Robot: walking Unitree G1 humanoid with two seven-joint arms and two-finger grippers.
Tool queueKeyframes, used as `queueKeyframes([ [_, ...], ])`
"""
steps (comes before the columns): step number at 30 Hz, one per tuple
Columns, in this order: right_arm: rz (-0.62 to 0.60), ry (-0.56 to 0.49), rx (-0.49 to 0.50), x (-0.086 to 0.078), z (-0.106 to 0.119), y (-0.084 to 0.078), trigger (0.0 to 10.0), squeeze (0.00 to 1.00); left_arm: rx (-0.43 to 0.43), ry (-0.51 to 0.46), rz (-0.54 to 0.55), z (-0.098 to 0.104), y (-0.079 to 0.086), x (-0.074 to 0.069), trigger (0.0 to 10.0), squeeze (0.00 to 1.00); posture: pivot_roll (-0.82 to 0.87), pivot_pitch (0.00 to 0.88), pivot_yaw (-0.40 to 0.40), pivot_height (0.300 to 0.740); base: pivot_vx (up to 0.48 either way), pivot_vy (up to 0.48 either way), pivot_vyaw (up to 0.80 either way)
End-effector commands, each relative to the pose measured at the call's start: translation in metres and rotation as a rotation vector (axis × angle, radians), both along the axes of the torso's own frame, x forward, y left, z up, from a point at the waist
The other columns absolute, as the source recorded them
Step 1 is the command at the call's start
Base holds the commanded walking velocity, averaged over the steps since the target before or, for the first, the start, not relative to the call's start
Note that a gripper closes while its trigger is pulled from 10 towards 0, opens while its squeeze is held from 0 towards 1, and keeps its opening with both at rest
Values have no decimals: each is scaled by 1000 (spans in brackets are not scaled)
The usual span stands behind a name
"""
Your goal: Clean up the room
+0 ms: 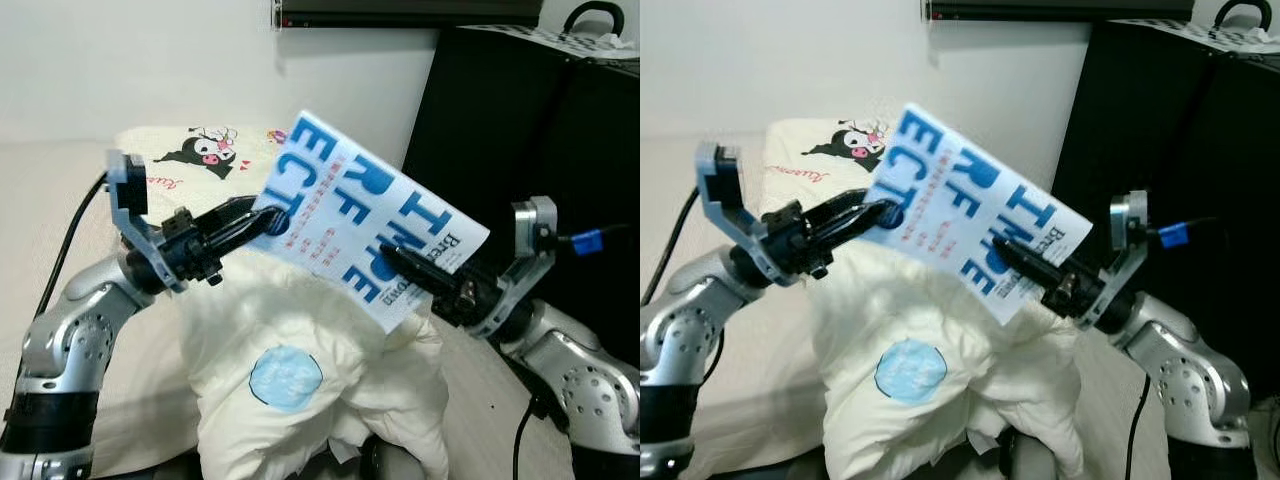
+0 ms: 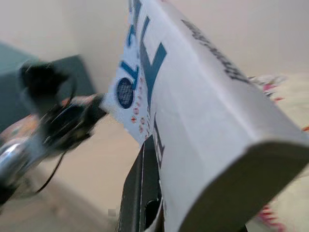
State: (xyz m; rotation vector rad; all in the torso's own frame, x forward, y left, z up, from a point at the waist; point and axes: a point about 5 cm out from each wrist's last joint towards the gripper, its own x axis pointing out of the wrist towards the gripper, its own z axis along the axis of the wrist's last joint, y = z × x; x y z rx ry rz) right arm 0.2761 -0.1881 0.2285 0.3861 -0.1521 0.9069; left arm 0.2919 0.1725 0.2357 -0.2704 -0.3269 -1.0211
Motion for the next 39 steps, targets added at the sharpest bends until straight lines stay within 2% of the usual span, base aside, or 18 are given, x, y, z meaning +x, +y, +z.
queueKeyframes([
  [1, -78, -40, 35, 5, 8, -9, 0, 0, -1, 0, 5, -3, 1, -2, 10000, 1000, -15, 0, -92, 477, 0, 0, 0],
  [3, -106, -38, 43, 8, 9, -13, 0, 0, -2, 7, 10, -5, 4, -3, 10000, 1000, -15, 0, -92, 477, 0, 0, 0],
  [5, -249, -20, 57, 17, 9, -31, 0, 0, 92, 46, -119, -17, 6, -22, 10000, 1000, -17, 7, -92, 477, 0, 0, 0],
  [6, -249, -20, 57, 17, 9, -31, 0, 0, 92, 46, -119, -17, 6, -22, 10000, 1000, -17, 7, -92, 477, 0, 0, 0],
  [8, -385, 5, 66, 23, 7, -51, 0, 0, 286, 137, -244, -47, -4, -45, 10000, 1000, -17, 17, -89, 477, 0, 0, 0],
  [9, -385, 5, 66, 23, 7, -51, 0, 0, 286, 137, -244, -47, -4, -45, 10000, 1000, -17, 17, -89, 477, 0, 0, 0],
  [10, -473, 25, 76, 25, 5, -65, 0, 0, 409, 204, -269, -75, -15, -59, 10000, 1000, -16, 19, -88, 477, 0, 0, 0],
  [14, -494, 30, 79, 26, 5, -68, 0, 0, 432, 216, -266, -81, -19, -61, 10000, 1000, -16, 19, -88, 477, 0, 0, 0],
  [17, -527, 38, 83, 26, 4, -74, 0, 0, 502, 297, -125, -118, -36, -61, 10000, 1000, -22, 25, -91, 477, 0, 0, 0],
  [19, -520, 47, 73, 27, 2, -70, 0, 0, 508, 349, -42, -138, -52, -61, 10000, 1000, -21, 33, -100, 477, 0, 0, 0],
  [20, -509, 53, 66, 28, 2, -67, 0, 0, 515, 367, 46, -148, -62, -58, 10000, 1000, -27, 42, -111, 477, 0, 0, 0],
  [23, -505, 57, 63, 29, 1, -65, 0, 0, 523, 376, 102, -154, -68, -57, 10000, 1000, -27, 44, -115, 477, 0, 0, 0],
  [25, -490, 63, 73, 31, 1, -63, 0, 0, 564, 370, 167, -161, -78, -59, 10000, 1000, -28, 46, -126, 477, 0, 0, 0],
  [26, -482, 65, 72, 32, 2, -62, 0, 0, 593, 359, 215, -165, -82, -60, 10000, 0, -29, 55, -132, 477, 0, 0, 0],
  [29, -470, 65, 68, 33, 4, -60, 0, 0, 615, 362, 349, -171, -83, -60, 10000, 0, -25, 60, -133, 477, 0, 0, 0],
  [34, -467, 63, 71, 33, 4, -60, 0, 0, 642, 327, 404, -171, -82, -58, 10000, 0, -25, 63, -131, 477, 0, 0, 0],
  [37, -456, 53, 79, 34, 8, -57, 0, 0, 831, 186, 600, -180, -71, -57, 10000, 0, -26, 66, -129, 477, 0, 0, 0],
  [39, -454, 52, 78, 34, 8, -57, 0, 0, 880, 154, 669, -183, -64, -56, 10000, 0, -27, 66, -129, 477, 0, 0, 0],
])
